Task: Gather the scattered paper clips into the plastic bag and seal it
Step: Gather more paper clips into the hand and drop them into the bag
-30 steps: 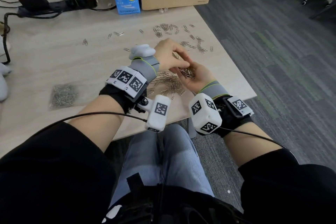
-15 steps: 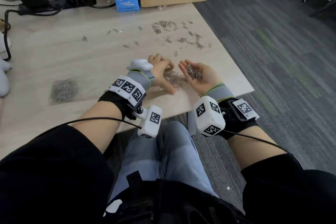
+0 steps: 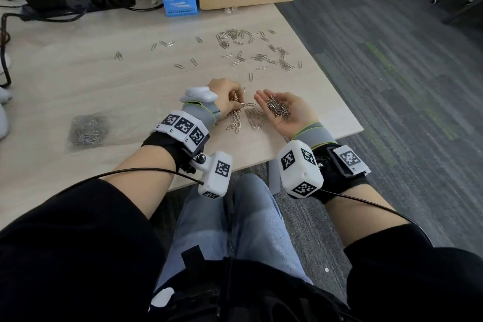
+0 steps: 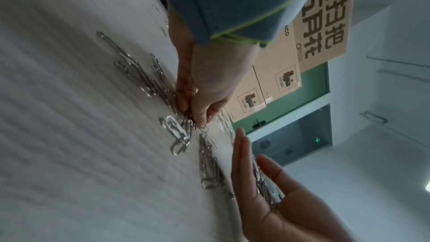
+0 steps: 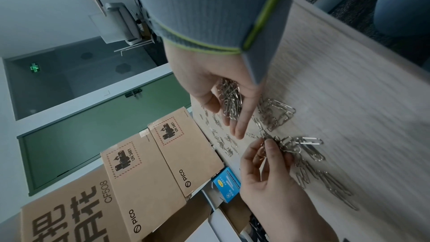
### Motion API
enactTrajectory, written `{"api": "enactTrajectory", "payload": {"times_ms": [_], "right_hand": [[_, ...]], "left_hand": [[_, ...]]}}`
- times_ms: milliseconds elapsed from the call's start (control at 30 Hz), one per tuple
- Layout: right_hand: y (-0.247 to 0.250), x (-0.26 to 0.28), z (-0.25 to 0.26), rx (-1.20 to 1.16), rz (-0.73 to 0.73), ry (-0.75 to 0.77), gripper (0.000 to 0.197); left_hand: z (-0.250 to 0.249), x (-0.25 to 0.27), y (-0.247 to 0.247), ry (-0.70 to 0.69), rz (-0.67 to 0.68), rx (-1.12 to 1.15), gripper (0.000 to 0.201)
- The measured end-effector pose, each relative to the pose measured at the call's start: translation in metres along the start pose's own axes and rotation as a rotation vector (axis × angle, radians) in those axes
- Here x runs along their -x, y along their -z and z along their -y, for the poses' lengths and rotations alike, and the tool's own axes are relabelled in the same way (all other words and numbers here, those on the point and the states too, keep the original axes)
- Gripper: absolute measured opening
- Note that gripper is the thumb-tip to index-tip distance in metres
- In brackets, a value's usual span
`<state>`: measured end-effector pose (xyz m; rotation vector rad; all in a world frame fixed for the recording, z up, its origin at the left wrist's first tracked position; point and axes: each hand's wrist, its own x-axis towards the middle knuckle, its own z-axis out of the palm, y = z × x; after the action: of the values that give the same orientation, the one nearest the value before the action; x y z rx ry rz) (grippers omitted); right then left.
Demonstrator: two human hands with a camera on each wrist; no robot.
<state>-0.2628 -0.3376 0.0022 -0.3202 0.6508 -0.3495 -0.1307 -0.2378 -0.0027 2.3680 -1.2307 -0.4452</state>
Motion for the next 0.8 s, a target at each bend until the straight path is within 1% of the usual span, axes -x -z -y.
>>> {"api": "enactTrajectory", "payload": {"times_ms": [67,133,167,200,267,367,433,500,600,667,733,800], "right_hand": [[-0.003,-0.002,-0.002,-0.005,-0.007,-0.015,0.026],[-0.008,-0.007,-0.006,-0.009,-0.014,-0.041,0.028],[-0.009,-0.008,-0.007,-0.014,-0.015,-0.047,0.028],[-0.010,-0.009,-0.007,-0.017,-0.017,-0.053,0.029],[-0.016,-0.012,-0.012,0.001,-0.019,-0.073,0.029],[-0.024,-0.014,-0.019,0.009,-0.026,-0.085,0.030],[-0.033,-0.016,-0.027,0.023,-0.021,-0.098,0.029],[-0.042,-0.017,-0.033,0.061,0.005,-0.116,0.028],[-0.055,-0.018,-0.045,0.123,0.072,-0.147,0.030],[-0.062,-0.017,-0.048,0.153,0.086,-0.135,0.033],[-0.066,-0.017,-0.053,0.184,0.109,-0.137,0.033],[-0.068,-0.020,-0.056,0.115,0.106,-0.180,0.030]], "left_hand": [[0.007,-0.001,0.003,0.041,0.002,0.075,0.007],[0.014,-0.001,0.009,0.074,-0.008,0.161,0.016],[0.016,-0.001,0.012,0.085,-0.017,0.191,0.015],[0.017,-0.001,0.015,0.084,-0.028,0.205,0.011],[0.021,0.000,0.024,0.061,-0.037,0.245,0.008],[0.019,0.000,0.034,-0.032,0.025,0.390,0.022],[0.014,0.000,0.040,-0.095,0.046,0.397,0.024],[0.009,0.001,0.044,-0.136,0.052,0.363,0.018],[0.002,0.005,0.047,-0.147,0.010,0.260,0.015],[0.001,0.009,0.051,-0.134,0.015,0.233,0.019],[0.006,0.016,0.059,-0.118,0.028,0.281,0.021],[0.017,0.022,0.068,-0.099,0.003,0.375,0.019]]}}
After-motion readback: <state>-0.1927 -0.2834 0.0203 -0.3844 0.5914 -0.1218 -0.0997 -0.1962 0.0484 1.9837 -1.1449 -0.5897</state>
